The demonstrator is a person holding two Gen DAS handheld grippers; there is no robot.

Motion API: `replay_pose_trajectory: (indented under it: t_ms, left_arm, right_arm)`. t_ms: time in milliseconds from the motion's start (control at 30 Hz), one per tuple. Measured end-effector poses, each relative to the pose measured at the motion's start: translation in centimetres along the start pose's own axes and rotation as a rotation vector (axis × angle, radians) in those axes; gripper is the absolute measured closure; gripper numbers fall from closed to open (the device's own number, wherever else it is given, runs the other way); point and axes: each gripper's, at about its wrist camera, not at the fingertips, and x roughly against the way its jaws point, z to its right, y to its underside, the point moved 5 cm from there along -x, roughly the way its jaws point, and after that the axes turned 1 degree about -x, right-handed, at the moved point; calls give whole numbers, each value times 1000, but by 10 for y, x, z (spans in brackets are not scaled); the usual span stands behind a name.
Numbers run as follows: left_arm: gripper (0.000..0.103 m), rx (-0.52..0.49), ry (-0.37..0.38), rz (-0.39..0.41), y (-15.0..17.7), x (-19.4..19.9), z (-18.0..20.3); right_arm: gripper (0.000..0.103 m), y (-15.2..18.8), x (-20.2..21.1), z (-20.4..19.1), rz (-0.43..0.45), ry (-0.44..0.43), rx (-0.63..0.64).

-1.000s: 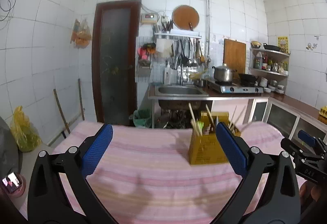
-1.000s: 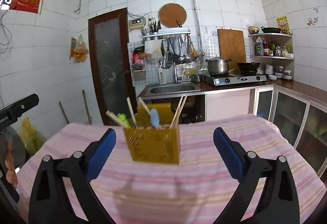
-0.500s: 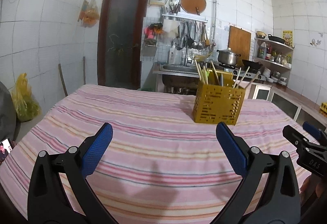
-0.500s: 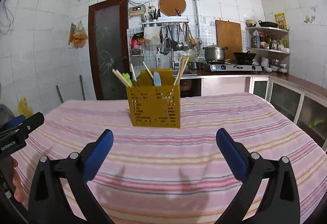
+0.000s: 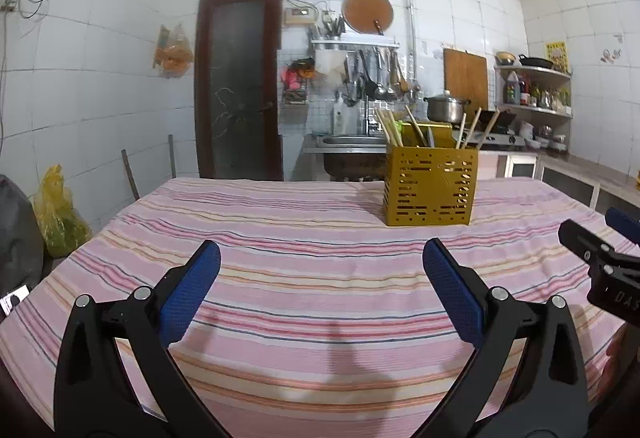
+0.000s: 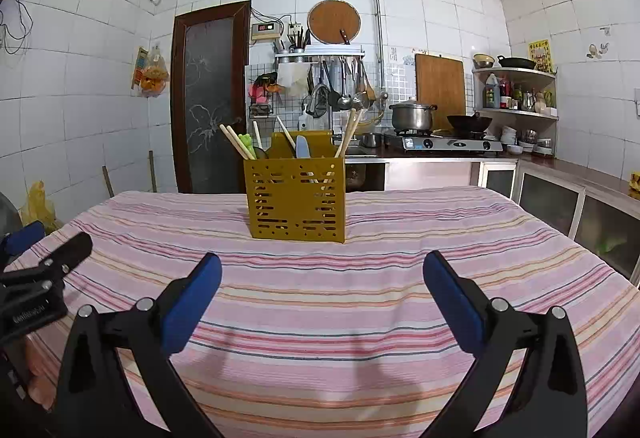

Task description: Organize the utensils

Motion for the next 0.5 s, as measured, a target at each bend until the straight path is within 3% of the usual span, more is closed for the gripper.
replay_pose_trajectory:
  t_ms: [500]
  left_arm:
    - [5, 41, -11, 10, -1, 2, -10]
  right_arm:
    - [4, -3, 7, 5, 38, 14, -10]
